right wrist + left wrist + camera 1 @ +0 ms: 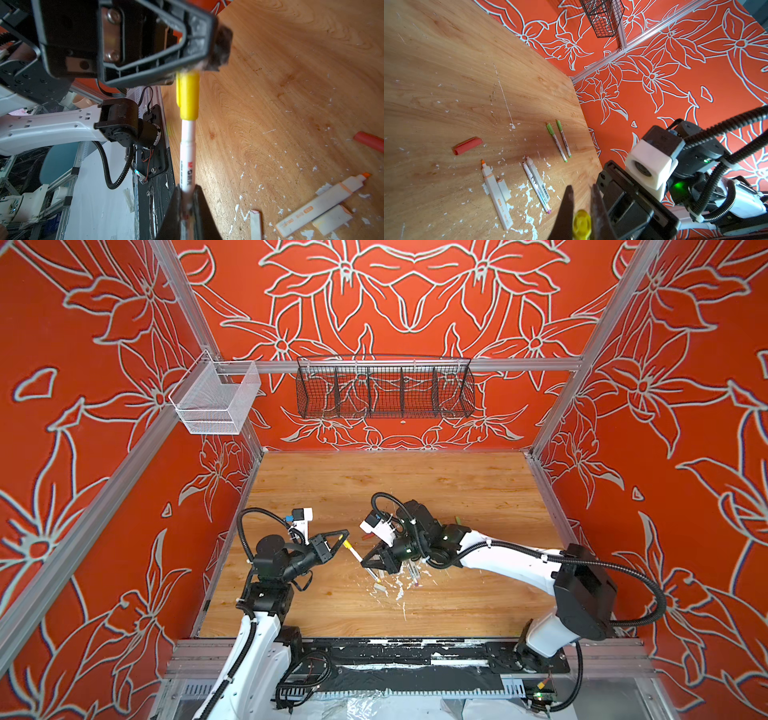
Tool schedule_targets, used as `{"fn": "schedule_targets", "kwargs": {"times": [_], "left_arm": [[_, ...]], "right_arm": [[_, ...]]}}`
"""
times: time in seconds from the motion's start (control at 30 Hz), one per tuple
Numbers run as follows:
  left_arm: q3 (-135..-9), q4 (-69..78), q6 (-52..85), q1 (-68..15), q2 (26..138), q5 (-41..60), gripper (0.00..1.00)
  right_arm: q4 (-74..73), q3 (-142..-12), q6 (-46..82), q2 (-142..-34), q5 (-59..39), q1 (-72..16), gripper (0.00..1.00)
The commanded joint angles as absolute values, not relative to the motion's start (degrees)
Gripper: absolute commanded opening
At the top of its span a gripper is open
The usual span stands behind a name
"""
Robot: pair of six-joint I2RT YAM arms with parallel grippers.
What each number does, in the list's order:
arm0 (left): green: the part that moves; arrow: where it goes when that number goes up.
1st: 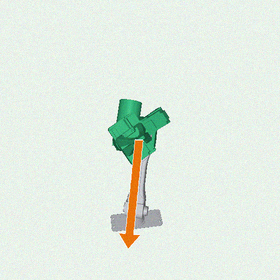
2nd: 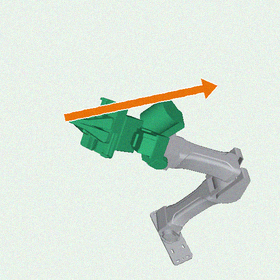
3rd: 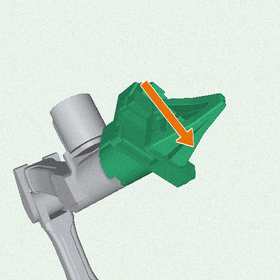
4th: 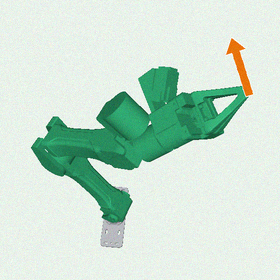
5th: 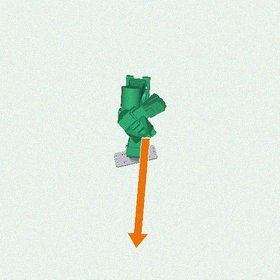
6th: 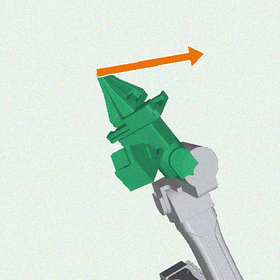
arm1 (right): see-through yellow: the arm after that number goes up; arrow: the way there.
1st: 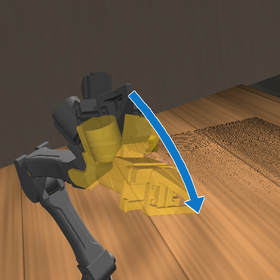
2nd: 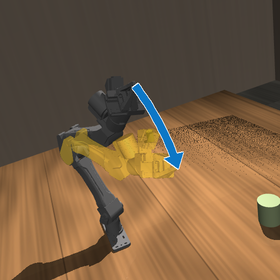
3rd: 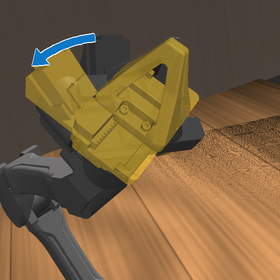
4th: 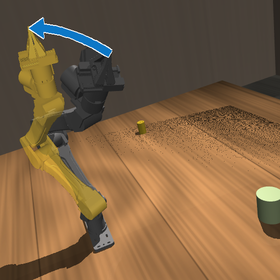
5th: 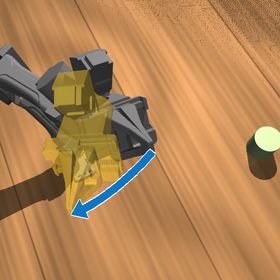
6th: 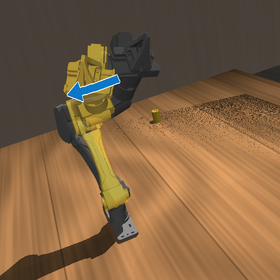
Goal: Insert the pens into the pen caps
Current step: 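Press the yellow cap down onto the marker with the left gripper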
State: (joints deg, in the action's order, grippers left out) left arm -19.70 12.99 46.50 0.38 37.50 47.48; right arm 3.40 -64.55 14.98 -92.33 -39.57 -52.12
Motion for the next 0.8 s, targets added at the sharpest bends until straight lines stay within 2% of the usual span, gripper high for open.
{"fn": "schedule_targets", "kwargs": {"times": [0.0, 0.43, 0.57, 0.77], "left_arm": [[-20.5, 13.4, 45.6, -0.9, 37.7, 48.7, 0.00], [-22.1, 9.8, 42.7, -4.8, 39.6, 47.3, 0.00], [-22.5, 8.5, 42.2, -4.8, 39.0, 46.5, 0.19], [-22.5, 8.6, 42.1, -4.8, 39.0, 46.0, 0.23]], "right_arm": [[1.9, -67.0, 13.7, -92.9, -38.5, -51.9, 0.03], [0.4, -70.7, 13.4, -95.0, -37.1, -51.2, 0.02], [0.3, -71.4, 13.4, -95.7, -37.6, -51.2, 0.03], [0.1, -71.2, 13.9, -95.9, -37.5, -51.2, 0.03]]}}
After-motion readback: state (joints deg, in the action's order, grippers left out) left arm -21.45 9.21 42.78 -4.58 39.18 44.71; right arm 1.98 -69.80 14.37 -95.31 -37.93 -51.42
